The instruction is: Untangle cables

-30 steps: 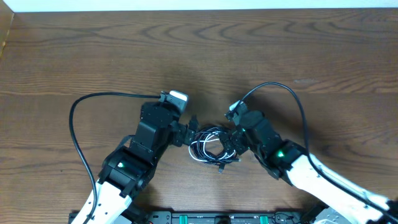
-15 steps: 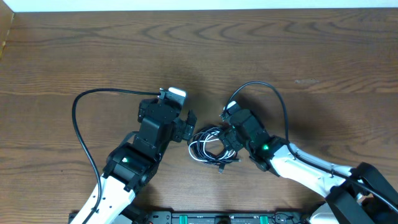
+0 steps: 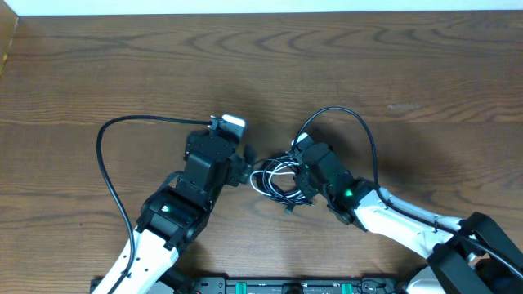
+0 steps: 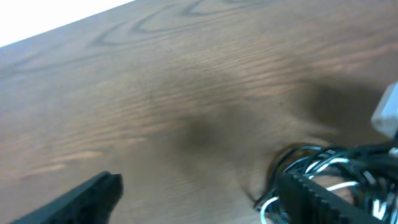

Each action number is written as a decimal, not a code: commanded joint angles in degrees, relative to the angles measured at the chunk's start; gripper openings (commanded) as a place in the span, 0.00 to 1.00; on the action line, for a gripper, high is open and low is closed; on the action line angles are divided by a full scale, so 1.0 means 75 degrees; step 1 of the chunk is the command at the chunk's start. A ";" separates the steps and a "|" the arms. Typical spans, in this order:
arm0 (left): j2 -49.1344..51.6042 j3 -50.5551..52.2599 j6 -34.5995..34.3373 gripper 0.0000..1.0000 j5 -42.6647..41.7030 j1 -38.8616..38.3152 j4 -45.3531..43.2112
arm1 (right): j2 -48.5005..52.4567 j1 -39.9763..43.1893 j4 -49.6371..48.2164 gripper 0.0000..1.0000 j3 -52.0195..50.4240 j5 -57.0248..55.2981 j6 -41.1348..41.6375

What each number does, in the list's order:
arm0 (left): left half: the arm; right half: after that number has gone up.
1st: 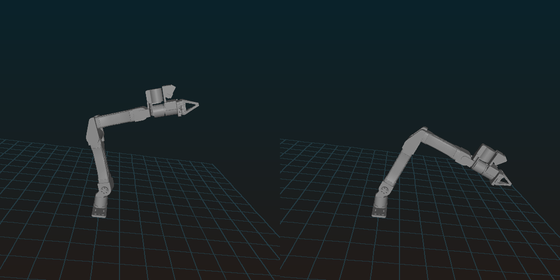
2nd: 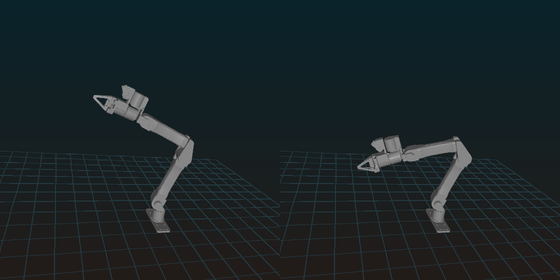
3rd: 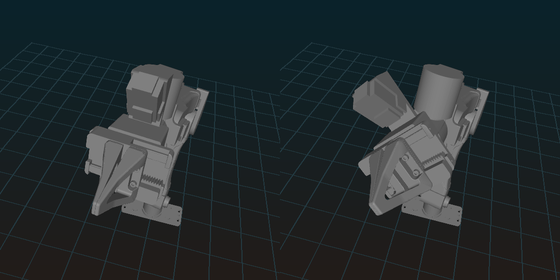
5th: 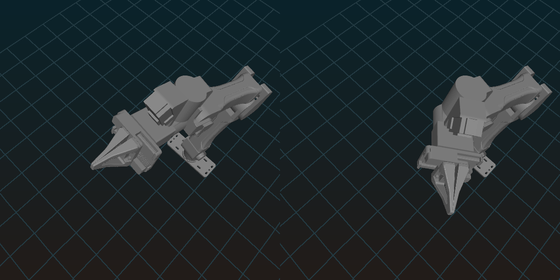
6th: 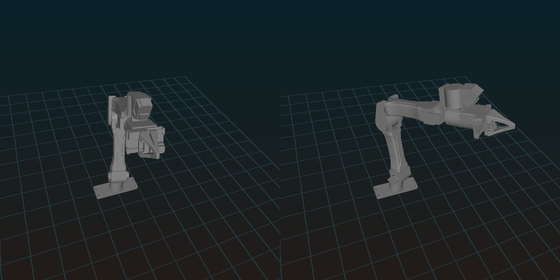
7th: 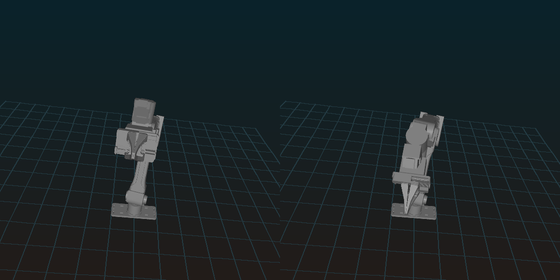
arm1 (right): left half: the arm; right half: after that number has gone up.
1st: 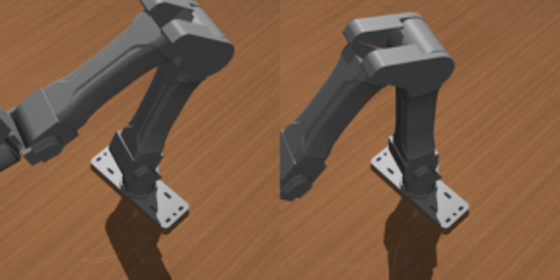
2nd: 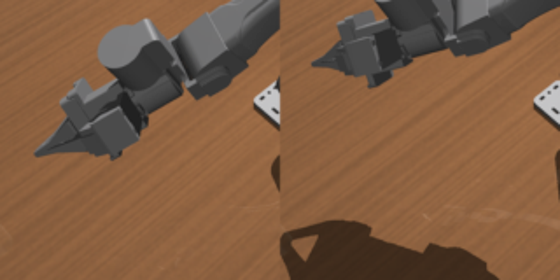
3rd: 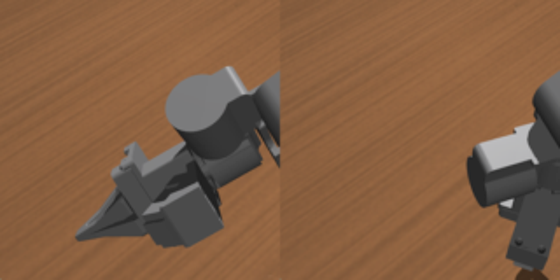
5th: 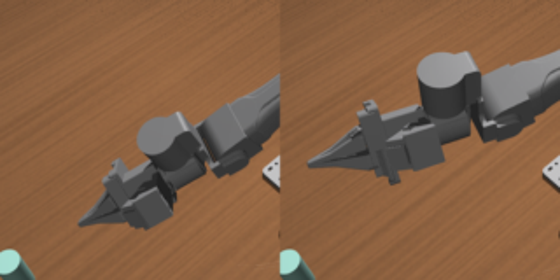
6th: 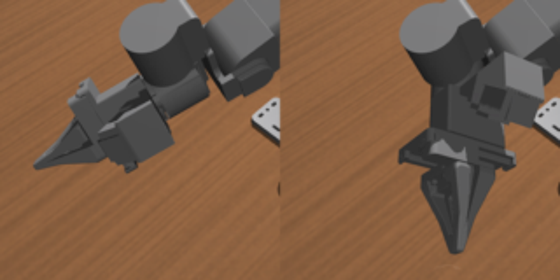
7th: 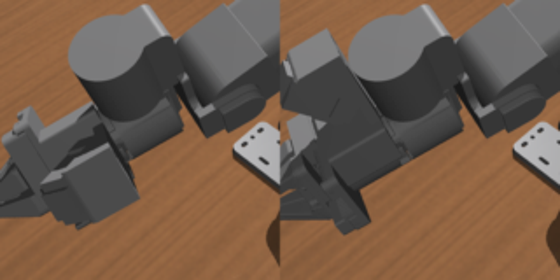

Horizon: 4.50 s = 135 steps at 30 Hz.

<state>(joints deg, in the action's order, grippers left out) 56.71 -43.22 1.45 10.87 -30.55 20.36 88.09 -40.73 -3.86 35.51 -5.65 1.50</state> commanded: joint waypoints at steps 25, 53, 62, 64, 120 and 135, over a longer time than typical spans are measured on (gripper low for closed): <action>0.1361 -0.0102 0.0032 0.62 -0.2597 -0.0003 -0.1798 | -0.5668 -0.0041 0.0627 0.01 0.1411 -0.0510 -0.0032; 0.2812 -0.0105 0.0064 0.51 -0.6580 -0.0210 -0.4159 | -0.5662 -0.0035 0.0510 0.01 0.2110 -0.2763 -0.0892; 0.2833 -0.0102 0.1655 0.77 -0.7653 -0.1081 -0.4162 | -0.5662 -0.0067 0.0513 0.01 0.2165 -0.2766 -0.0892; 0.2873 -0.0102 0.2017 0.79 -0.7653 -0.1259 -0.4097 | -0.5662 -0.0131 0.0516 0.01 0.2165 -0.2769 -0.0895; -0.1230 -0.0105 -0.0673 0.07 0.0079 0.5013 -0.2923 | -0.5683 0.3051 0.2311 0.01 0.2165 -1.1334 -0.0682; -0.0589 -0.0105 -0.0699 0.24 -0.4511 0.5027 -0.3503 | -0.5671 0.2652 0.3147 0.99 0.2165 -0.3483 -0.0580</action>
<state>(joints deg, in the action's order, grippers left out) 51.42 -43.22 -2.87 -11.05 6.96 -5.02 45.69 -19.11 18.37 50.57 -60.25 -2.66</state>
